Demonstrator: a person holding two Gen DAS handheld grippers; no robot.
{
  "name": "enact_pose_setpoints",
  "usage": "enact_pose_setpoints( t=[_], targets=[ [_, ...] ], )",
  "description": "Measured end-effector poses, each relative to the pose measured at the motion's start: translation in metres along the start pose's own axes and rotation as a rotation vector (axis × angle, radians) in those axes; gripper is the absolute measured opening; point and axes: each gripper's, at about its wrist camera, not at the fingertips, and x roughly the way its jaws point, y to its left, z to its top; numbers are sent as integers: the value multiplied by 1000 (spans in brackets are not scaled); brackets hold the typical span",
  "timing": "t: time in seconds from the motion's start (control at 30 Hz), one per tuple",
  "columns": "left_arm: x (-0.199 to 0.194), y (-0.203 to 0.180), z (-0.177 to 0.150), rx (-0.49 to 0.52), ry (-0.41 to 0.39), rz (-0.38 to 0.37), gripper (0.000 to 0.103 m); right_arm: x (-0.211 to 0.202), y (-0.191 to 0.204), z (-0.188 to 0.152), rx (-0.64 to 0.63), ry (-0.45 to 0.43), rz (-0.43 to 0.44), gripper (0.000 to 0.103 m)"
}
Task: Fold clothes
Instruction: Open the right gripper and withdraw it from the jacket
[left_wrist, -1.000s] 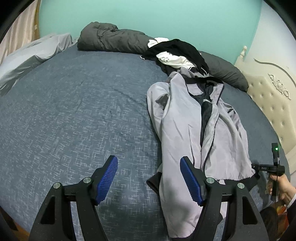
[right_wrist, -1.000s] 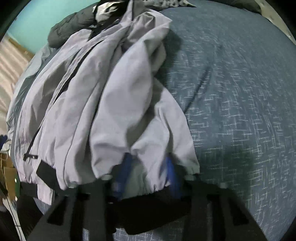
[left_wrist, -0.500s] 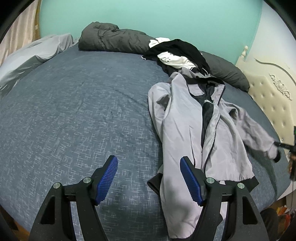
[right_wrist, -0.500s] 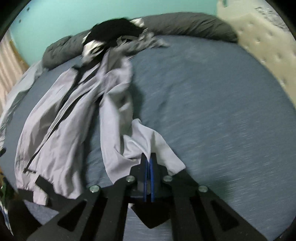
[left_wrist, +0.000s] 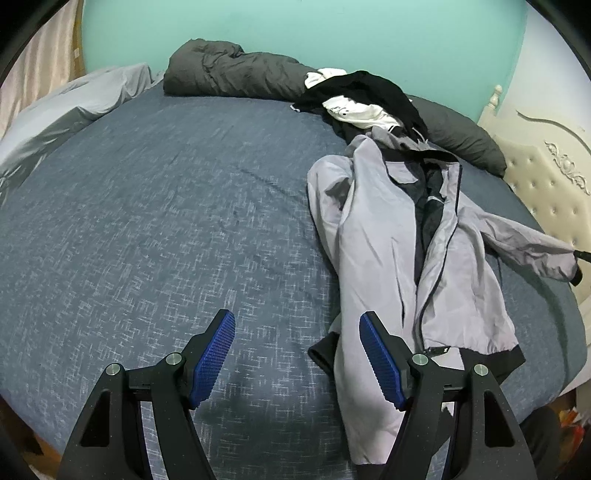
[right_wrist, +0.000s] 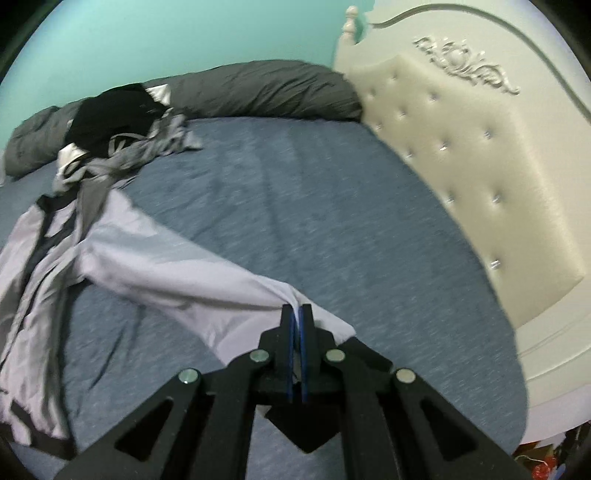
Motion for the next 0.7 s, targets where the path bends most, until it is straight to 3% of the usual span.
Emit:
enact_pose_setpoints(
  t=[0.13, 0.23, 0.27, 0.43, 0.6, 0.7],
  targets=[
    [7, 3, 2, -4, 14, -3, 74, 2, -1, 4, 11, -25, -100, 24],
    [13, 1, 3, 3, 27, -6, 74, -7, 7, -4, 79, -61, 28, 45],
    [13, 0, 2, 1, 28, -11, 74, -5, 15, -8, 96, -42, 128, 50],
    [10, -6, 1, 5, 31, -36, 74, 9, 86, -47, 108, 105, 535, 55],
    [1, -8, 2, 9, 25, -47, 74, 17, 192, -102, -20, 285, 762, 55],
    [-5, -8, 2, 12, 23, -50, 74, 13, 240, -130, -140, 353, 785, 55]
  ],
)
